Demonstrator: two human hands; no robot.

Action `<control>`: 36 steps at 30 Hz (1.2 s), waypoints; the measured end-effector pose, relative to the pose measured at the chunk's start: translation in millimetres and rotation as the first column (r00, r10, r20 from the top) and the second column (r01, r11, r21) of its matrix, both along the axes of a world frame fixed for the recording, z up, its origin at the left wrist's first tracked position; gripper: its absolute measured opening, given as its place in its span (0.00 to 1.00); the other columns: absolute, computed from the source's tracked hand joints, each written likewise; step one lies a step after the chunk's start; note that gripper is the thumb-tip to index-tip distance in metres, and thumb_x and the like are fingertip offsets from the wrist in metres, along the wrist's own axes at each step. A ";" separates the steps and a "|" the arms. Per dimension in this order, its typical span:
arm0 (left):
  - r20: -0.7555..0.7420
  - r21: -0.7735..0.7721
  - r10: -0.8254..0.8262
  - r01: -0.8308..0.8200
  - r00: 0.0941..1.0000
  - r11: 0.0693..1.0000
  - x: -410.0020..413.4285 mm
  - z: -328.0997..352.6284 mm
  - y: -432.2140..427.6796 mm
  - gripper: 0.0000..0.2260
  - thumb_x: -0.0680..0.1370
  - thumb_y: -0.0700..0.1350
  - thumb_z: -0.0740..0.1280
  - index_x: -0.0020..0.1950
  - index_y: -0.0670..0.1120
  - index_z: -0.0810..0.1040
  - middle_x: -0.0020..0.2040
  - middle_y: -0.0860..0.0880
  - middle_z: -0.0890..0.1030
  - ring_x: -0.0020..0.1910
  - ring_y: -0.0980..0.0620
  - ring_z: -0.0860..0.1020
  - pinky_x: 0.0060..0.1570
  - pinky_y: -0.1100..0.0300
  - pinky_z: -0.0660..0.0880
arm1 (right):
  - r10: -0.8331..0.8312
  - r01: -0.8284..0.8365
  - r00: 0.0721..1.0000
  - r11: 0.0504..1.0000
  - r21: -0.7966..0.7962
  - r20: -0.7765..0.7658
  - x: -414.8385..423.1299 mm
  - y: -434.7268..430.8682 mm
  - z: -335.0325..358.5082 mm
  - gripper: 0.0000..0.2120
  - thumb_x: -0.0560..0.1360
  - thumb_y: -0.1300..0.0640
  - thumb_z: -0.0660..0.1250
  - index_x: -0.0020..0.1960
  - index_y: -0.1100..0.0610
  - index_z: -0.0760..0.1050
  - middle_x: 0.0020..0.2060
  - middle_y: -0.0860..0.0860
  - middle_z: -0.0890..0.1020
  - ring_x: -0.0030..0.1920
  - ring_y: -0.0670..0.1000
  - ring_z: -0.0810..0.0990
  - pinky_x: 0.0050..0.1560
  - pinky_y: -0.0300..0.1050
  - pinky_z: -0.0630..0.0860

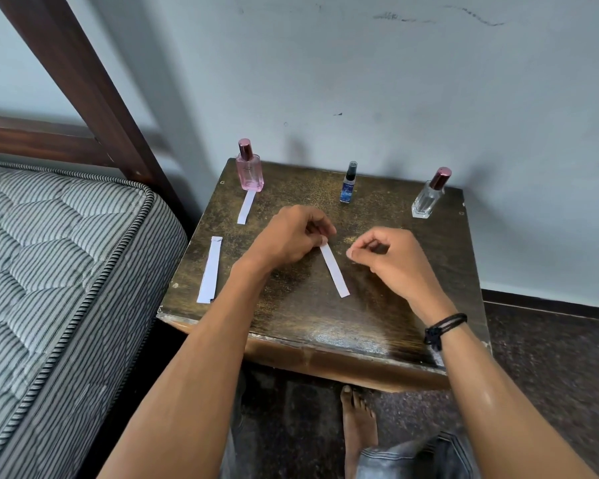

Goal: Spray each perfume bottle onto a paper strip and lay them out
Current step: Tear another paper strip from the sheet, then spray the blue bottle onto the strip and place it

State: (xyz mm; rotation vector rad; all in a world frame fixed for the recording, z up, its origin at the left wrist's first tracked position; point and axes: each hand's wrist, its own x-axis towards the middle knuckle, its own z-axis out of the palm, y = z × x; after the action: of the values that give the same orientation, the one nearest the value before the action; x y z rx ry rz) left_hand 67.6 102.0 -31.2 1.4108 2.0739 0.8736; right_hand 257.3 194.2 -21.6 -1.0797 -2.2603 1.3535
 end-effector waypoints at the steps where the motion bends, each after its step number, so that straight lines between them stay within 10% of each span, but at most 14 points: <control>1: 0.002 0.009 0.018 -0.018 1.000 1.000 -0.9 0.4 0.4 0.08 0.75 0.39 0.75 0.49 0.51 0.85 0.45 0.56 0.85 0.46 0.60 0.81 0.50 0.66 0.77 | -0.061 0.061 0.997 0.998 -0.001 -0.038 -3.1 2.1 -1.7 0.04 0.74 0.54 0.77 0.41 0.49 0.84 0.39 0.46 0.85 0.40 0.46 0.82 0.45 0.48 0.81; 6: 0.079 0.060 0.139 -0.144 0.987 0.988 -3.9 3.8 -0.6 0.05 0.77 0.38 0.73 0.49 0.47 0.85 0.41 0.56 0.83 0.37 0.70 0.80 0.41 0.76 0.74 | -0.256 0.260 0.951 0.966 -0.001 -0.171 -29.2 17.7 -8.6 0.06 0.73 0.56 0.77 0.47 0.49 0.82 0.42 0.47 0.84 0.43 0.48 0.82 0.50 0.56 0.83; 9: 0.026 0.068 0.162 -0.164 0.986 0.984 -7.9 4.1 -3.8 0.04 0.77 0.41 0.74 0.49 0.50 0.85 0.42 0.58 0.83 0.37 0.72 0.77 0.38 0.79 0.69 | -0.304 0.319 0.933 0.946 0.052 -0.193 -48.5 30.4 -9.1 0.13 0.73 0.54 0.77 0.55 0.49 0.80 0.52 0.48 0.82 0.45 0.40 0.78 0.50 0.41 0.78; 15: 0.034 0.034 0.181 -0.182 0.983 0.983 -14.8 1.7 -9.9 0.04 0.76 0.42 0.74 0.48 0.52 0.85 0.45 0.54 0.85 0.43 0.60 0.80 0.49 0.61 0.77 | -0.277 0.295 0.950 0.948 0.119 -0.145 -74.8 49.0 -18.7 0.23 0.71 0.48 0.79 0.63 0.52 0.80 0.58 0.46 0.80 0.41 0.25 0.74 0.41 0.25 0.66; 22: 0.037 0.032 0.173 -0.175 0.984 0.984 -12.1 2.2 -6.8 0.04 0.77 0.42 0.74 0.49 0.50 0.86 0.44 0.54 0.84 0.43 0.59 0.80 0.46 0.68 0.74 | -0.269 0.286 0.956 0.944 0.163 -0.117 -83.8 50.7 -24.6 0.14 0.73 0.46 0.77 0.55 0.51 0.83 0.55 0.48 0.83 0.53 0.45 0.78 0.49 0.40 0.68; 36: 0.324 0.241 0.197 -0.282 0.925 0.929 8.0 21.9 0.9 0.10 0.79 0.49 0.71 0.59 0.48 0.83 0.50 0.52 0.85 0.50 0.56 0.82 0.55 0.58 0.80 | -0.131 0.143 0.977 0.988 0.064 -0.171 -37.9 -6.6 -0.1 0.07 0.74 0.53 0.76 0.52 0.50 0.84 0.45 0.43 0.86 0.46 0.42 0.84 0.51 0.44 0.81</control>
State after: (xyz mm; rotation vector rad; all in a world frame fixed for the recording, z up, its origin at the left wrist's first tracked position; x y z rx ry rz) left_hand 75.6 102.9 -9.4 1.0825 1.9721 1.4413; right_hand 219.3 187.6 -21.7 -1.0362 -2.0608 1.2429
